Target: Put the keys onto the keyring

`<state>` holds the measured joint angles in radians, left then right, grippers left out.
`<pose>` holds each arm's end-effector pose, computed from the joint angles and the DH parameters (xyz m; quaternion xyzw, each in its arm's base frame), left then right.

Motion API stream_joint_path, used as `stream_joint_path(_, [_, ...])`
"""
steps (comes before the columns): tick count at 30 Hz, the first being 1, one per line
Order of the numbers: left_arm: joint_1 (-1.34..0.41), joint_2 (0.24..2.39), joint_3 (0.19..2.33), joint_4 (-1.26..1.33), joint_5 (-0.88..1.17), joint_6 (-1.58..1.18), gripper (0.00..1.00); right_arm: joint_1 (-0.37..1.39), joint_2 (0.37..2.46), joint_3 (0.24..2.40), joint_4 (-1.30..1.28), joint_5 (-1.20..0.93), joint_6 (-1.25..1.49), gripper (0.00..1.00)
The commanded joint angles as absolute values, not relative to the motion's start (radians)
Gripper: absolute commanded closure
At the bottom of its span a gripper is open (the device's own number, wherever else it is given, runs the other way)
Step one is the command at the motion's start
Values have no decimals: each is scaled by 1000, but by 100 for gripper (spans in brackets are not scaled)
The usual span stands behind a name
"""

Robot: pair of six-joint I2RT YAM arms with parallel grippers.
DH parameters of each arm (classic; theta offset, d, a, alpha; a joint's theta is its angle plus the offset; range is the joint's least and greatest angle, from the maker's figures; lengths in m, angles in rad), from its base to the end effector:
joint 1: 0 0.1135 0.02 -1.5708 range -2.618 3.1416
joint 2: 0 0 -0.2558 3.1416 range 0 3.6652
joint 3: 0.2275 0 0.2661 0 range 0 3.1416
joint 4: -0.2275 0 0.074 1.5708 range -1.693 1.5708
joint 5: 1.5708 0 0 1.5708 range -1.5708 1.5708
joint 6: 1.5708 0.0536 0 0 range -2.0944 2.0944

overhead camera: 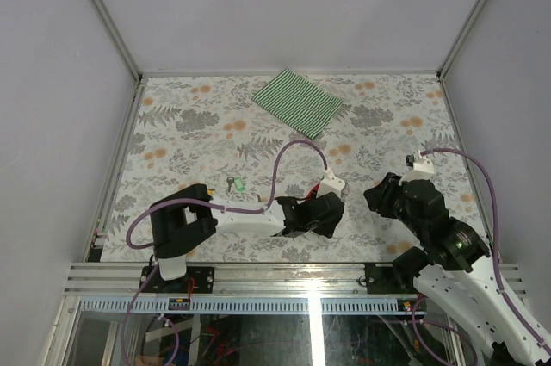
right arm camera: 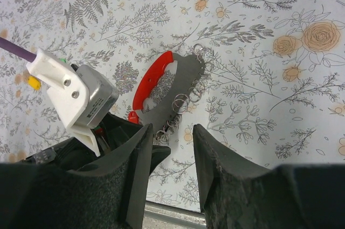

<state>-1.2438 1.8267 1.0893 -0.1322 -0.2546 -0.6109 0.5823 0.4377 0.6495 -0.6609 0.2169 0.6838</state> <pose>0.1407 -0.3728 0.1349 0.2485 0.8989 -0.2010 0.2998 0.1257 0.0690 0.2802 0.1002 0.8378 0.2389 0.4805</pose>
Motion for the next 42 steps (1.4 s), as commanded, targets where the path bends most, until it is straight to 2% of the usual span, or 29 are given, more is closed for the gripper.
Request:
stream_joint_path(1, [-1248, 1853, 1123, -137, -285, -589, 56, 588, 445, 649, -621, 207, 674, 58])
stream_joint_path(5, [-1247, 1861, 1123, -137, -284, -586, 63, 588, 448, 644, -620, 202, 672, 58])
stream_joint_path(14, [-1248, 1866, 1121, -146, -292, -583, 67, 588, 457, 638, -610, 188, 672, 58])
stream_joint_path(20, [-1248, 1869, 1120, -148, -304, -581, 74, 588, 458, 635, -607, 181, 672, 58])
stream_joint_path(34, [-1248, 1824, 1113, -154, -334, -558, 100, 588, 456, 628, -602, 171, 672, 58])
stream_joint_path(42, [-1248, 1768, 1077, -125, -336, -520, 100, 588, 454, 622, -597, 168, 671, 58])
